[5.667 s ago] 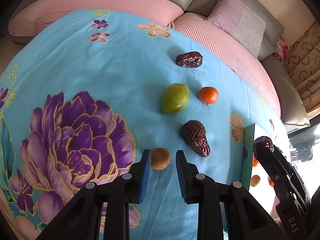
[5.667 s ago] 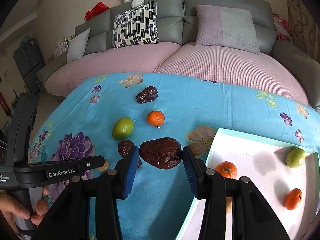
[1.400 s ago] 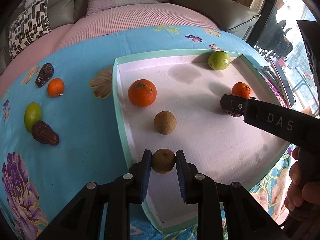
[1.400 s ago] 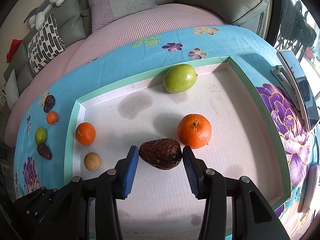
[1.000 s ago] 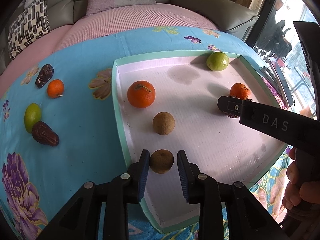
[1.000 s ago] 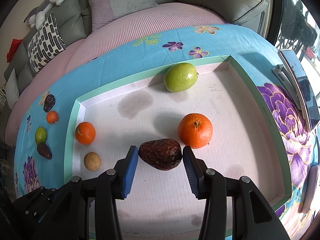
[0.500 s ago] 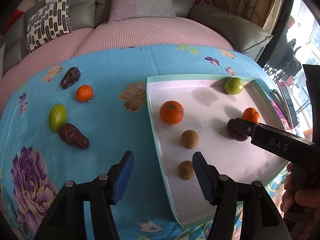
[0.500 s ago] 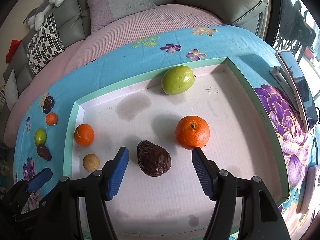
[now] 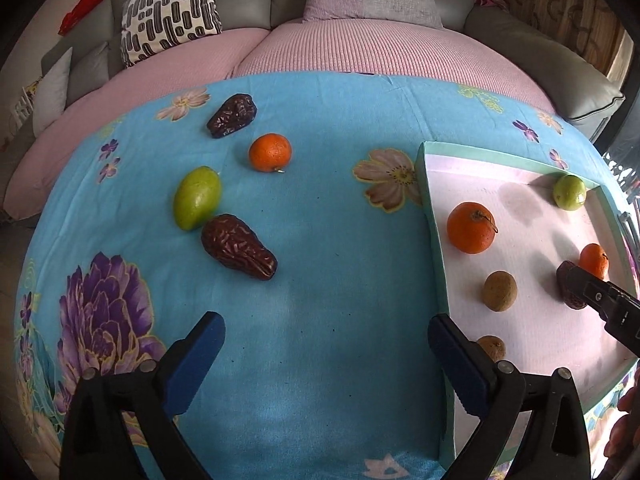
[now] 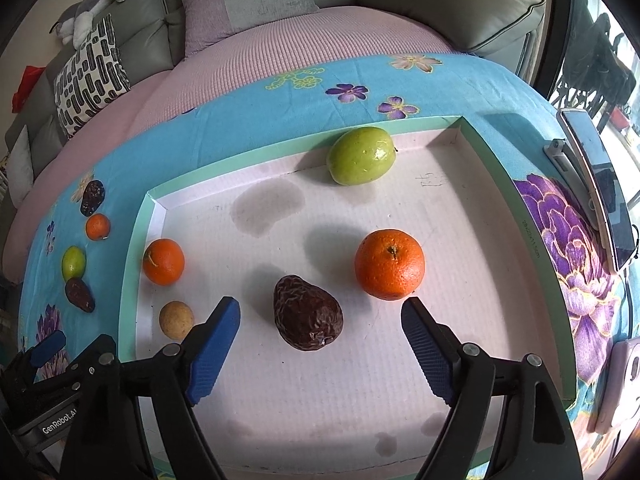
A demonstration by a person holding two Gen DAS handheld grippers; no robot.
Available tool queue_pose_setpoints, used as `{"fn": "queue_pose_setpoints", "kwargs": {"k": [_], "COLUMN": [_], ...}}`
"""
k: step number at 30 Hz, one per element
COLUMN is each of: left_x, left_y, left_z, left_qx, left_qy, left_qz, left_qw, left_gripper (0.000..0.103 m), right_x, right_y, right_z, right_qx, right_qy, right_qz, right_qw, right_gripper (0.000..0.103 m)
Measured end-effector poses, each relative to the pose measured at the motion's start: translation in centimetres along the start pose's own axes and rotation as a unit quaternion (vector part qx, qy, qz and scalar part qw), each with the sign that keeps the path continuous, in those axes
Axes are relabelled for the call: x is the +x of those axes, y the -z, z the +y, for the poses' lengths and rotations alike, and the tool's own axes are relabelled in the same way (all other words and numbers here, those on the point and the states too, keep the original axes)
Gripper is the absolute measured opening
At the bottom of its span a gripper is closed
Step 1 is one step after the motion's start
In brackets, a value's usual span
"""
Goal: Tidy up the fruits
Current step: 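Move both open tools back toward the remaining fruits on the bedspread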
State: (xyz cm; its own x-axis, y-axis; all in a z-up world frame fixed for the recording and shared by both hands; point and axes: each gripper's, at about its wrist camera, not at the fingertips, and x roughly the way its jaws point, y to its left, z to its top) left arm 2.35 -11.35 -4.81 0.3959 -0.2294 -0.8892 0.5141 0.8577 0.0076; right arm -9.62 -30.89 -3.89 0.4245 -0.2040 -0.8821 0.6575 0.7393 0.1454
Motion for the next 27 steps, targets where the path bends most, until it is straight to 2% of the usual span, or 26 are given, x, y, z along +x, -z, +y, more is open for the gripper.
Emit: {"fn": "queue_pose_setpoints", "kwargs": {"k": [2,7,13,19,27], "left_x": [-0.1,-0.2,-0.4,-0.8,-0.8], "left_y": [-0.1,-0.3,-0.4,-0.8,-1.7], "left_z": [0.0,-0.1,0.1,0.8,4.8], "left_qx": [0.0,0.007,0.003,0.0,-0.044], "left_qy": [0.001,-0.01,-0.024,-0.039,-0.082], "left_qz": [-0.004,-0.012,-0.023,-0.034,-0.039], "left_qw": [1.0,0.9999,0.9994,0.9987,0.9949], "left_gripper": [0.103,0.103,0.103,0.103,0.103], "right_x": [0.0,0.0,-1.0,-1.1,-1.0], "right_y": [0.0,0.0,-0.1,-0.2,-0.1], "right_z": [0.0,0.1,0.4,1.3,4.1], "right_qx": [-0.002,-0.007,-0.009,-0.021,-0.052], "right_qy": [0.0,0.001,-0.003,-0.012,-0.047], "right_qz": [-0.001,-0.009,-0.046,-0.056,-0.063], "right_qw": [1.0,1.0,0.999,0.998,0.996], "right_gripper": [0.084,0.095,0.096,0.096,0.096]}}
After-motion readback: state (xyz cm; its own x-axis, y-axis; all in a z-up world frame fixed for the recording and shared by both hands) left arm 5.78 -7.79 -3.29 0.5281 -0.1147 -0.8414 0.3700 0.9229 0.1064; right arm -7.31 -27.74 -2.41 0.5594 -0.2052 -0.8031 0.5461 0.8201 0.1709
